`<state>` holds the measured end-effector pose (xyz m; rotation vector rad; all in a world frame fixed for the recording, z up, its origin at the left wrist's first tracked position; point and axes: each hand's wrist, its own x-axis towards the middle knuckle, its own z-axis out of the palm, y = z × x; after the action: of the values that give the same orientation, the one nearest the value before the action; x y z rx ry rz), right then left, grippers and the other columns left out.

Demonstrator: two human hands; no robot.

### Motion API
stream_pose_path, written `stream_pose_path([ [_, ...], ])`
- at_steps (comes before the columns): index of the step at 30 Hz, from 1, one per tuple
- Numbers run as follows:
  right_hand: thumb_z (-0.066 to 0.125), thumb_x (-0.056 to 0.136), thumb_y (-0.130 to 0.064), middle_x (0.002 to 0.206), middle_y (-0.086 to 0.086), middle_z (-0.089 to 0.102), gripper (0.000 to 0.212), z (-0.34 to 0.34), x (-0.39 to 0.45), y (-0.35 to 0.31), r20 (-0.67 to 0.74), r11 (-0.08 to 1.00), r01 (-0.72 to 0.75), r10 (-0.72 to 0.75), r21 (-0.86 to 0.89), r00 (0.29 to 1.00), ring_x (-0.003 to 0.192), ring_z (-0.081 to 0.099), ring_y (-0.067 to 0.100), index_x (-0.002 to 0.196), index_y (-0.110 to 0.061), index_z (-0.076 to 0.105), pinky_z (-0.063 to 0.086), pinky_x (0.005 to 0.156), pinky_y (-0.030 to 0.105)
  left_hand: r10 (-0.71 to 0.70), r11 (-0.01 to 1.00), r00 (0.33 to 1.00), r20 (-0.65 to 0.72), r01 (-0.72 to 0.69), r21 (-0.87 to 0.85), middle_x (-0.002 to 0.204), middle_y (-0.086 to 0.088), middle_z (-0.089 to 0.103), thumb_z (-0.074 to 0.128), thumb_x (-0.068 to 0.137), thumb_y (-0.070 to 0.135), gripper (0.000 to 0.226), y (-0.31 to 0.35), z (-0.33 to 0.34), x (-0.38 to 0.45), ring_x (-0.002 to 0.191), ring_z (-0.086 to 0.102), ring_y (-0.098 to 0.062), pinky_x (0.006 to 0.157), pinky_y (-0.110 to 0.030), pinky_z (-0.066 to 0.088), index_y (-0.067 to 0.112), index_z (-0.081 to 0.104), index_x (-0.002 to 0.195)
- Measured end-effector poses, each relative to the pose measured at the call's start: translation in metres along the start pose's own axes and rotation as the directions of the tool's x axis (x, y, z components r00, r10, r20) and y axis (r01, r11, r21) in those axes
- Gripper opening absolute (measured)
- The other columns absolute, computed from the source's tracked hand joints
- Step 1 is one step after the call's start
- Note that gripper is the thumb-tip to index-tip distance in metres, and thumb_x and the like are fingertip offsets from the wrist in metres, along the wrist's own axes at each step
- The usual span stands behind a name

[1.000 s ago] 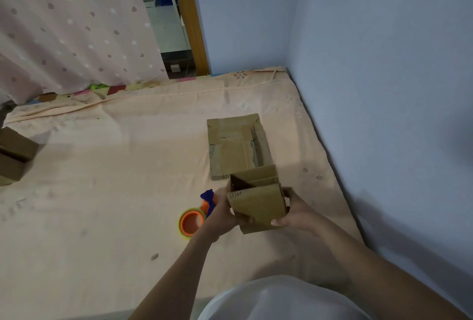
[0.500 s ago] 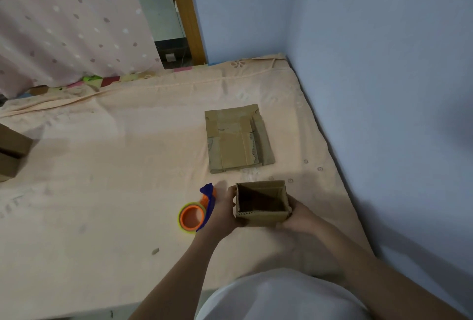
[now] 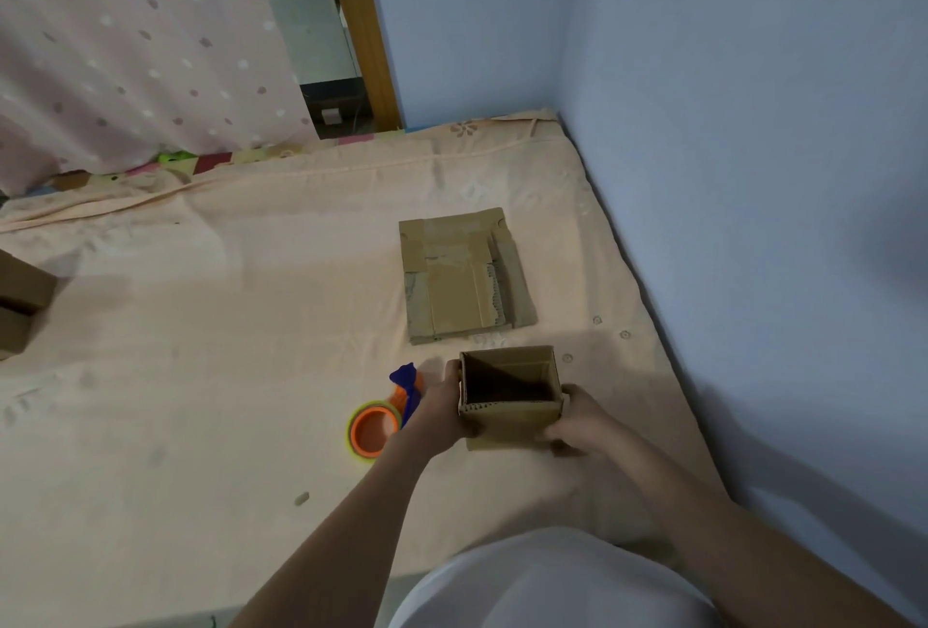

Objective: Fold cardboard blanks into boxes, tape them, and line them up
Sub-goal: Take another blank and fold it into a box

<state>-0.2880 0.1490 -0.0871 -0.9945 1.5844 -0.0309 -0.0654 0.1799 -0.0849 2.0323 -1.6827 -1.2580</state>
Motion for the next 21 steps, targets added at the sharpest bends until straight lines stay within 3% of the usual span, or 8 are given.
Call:
stream_pose_path([
  [4, 0.055, 0.085, 0.022, 0.126, 0.025, 0.056, 0.044, 0.013, 0.0, 0.004, 0.129, 0.914, -0.144, 0.102, 0.38, 0.986, 0.11, 0.059, 0.04, 0.125, 0.003, 0.056, 0.059, 0.087, 0.047, -0.007, 1.0, 1.0, -0.013, 0.007, -0.012, 0.124, 0.001, 0.048, 0.083, 0.074, 0.011, 0.095, -0.006, 0.004, -0.009, 0.116, 0.051, -0.018, 0.096, -0.035, 0.051, 0.025, 0.02, 0.143],
  [8, 0.037, 0.089, 0.025, 0.121, 0.027, 0.056, 0.034, 0.017, -0.007, 0.0, 0.05, 0.838, -0.134, 0.127, 0.529, 0.991, 0.108, 0.056, 0.038, 0.096, 0.003, 0.062, 0.051, 0.1, 0.045, -0.03, 1.0, 0.999, -0.026, 0.03, -0.006, 0.134, 0.0, 0.045, 0.084, 0.073, 0.014, 0.097, -0.011, 0.006, -0.012, 0.122, 0.049, -0.019, 0.092, -0.026, 0.048, 0.027, 0.021, 0.145],
  [10, 0.037, 0.093, 0.021, 0.118, 0.027, 0.059, 0.031, 0.016, -0.009, -0.001, 0.049, 0.762, -0.137, 0.137, 0.633, 0.989, 0.106, 0.058, 0.037, 0.098, 0.002, 0.062, 0.05, 0.101, 0.046, -0.028, 1.0, 0.999, -0.024, 0.028, 0.002, 0.138, 0.0, 0.043, 0.084, 0.074, 0.015, 0.099, -0.01, 0.004, -0.012, 0.123, 0.05, -0.02, 0.089, -0.023, 0.048, 0.026, 0.019, 0.147],
  [14, 0.042, 0.102, -0.003, 0.12, 0.026, 0.054, 0.016, 0.008, -0.006, -0.002, 0.03, 0.516, -0.161, 0.253, 0.841, 0.967, 0.108, 0.057, 0.041, 0.113, 0.002, 0.052, 0.049, 0.095, 0.057, -0.036, 0.998, 0.999, -0.022, 0.037, 0.042, 0.153, -0.002, 0.029, 0.086, 0.073, 0.018, 0.104, -0.006, -0.005, -0.008, 0.132, 0.043, -0.024, 0.104, -0.029, 0.044, 0.02, 0.017, 0.152],
  [16, 0.049, 0.103, -0.031, 0.122, 0.025, 0.053, 0.036, 0.006, -0.006, -0.005, 0.111, 0.438, -0.215, 0.252, 0.873, 0.961, 0.115, 0.054, 0.046, 0.12, 0.001, 0.046, 0.044, 0.096, 0.063, 0.0, 0.988, 1.0, -0.007, 0.001, 0.152, 0.14, -0.003, 0.038, 0.086, 0.072, 0.017, 0.097, -0.005, -0.006, -0.006, 0.112, 0.052, -0.016, 0.09, -0.025, 0.052, 0.021, 0.021, 0.144],
  [18, 0.056, 0.097, -0.05, 0.119, 0.025, 0.057, 0.056, 0.006, -0.006, -0.01, 0.166, 0.478, -0.243, 0.199, 0.844, 0.966, 0.113, 0.055, 0.046, 0.118, 0.002, 0.05, 0.043, 0.099, 0.061, -0.002, 0.979, 1.0, 0.007, 0.001, 0.203, 0.129, -0.002, 0.042, 0.084, 0.073, 0.016, 0.092, -0.006, -0.003, -0.004, 0.099, 0.053, -0.011, 0.081, -0.025, 0.055, 0.022, 0.021, 0.14],
  [20, 0.059, 0.096, -0.046, 0.107, 0.019, 0.063, 0.04, 0.009, -0.014, -0.02, 0.167, 0.569, -0.223, 0.15, 0.792, 0.974, 0.101, 0.059, 0.038, 0.109, -0.009, 0.061, 0.044, 0.102, 0.056, -0.02, 0.976, 1.0, -0.001, 0.02, 0.216, 0.133, -0.004, 0.04, 0.084, 0.073, 0.017, 0.1, -0.009, 0.0, -0.003, 0.107, 0.052, -0.014, 0.088, -0.027, 0.054, 0.023, 0.013, 0.144],
  [21, 0.059, 0.098, -0.041, 0.1, 0.016, 0.065, 0.029, 0.012, -0.018, -0.025, 0.144, 0.543, -0.199, 0.142, 0.816, 0.979, 0.094, 0.059, 0.035, 0.107, -0.014, 0.065, 0.047, 0.1, 0.052, -0.049, 0.978, 0.999, 0.006, 0.046, 0.204, 0.139, -0.007, 0.037, 0.083, 0.075, 0.018, 0.107, -0.009, 0.002, -0.003, 0.116, 0.051, -0.02, 0.095, -0.03, 0.051, 0.021, 0.006, 0.148],
])
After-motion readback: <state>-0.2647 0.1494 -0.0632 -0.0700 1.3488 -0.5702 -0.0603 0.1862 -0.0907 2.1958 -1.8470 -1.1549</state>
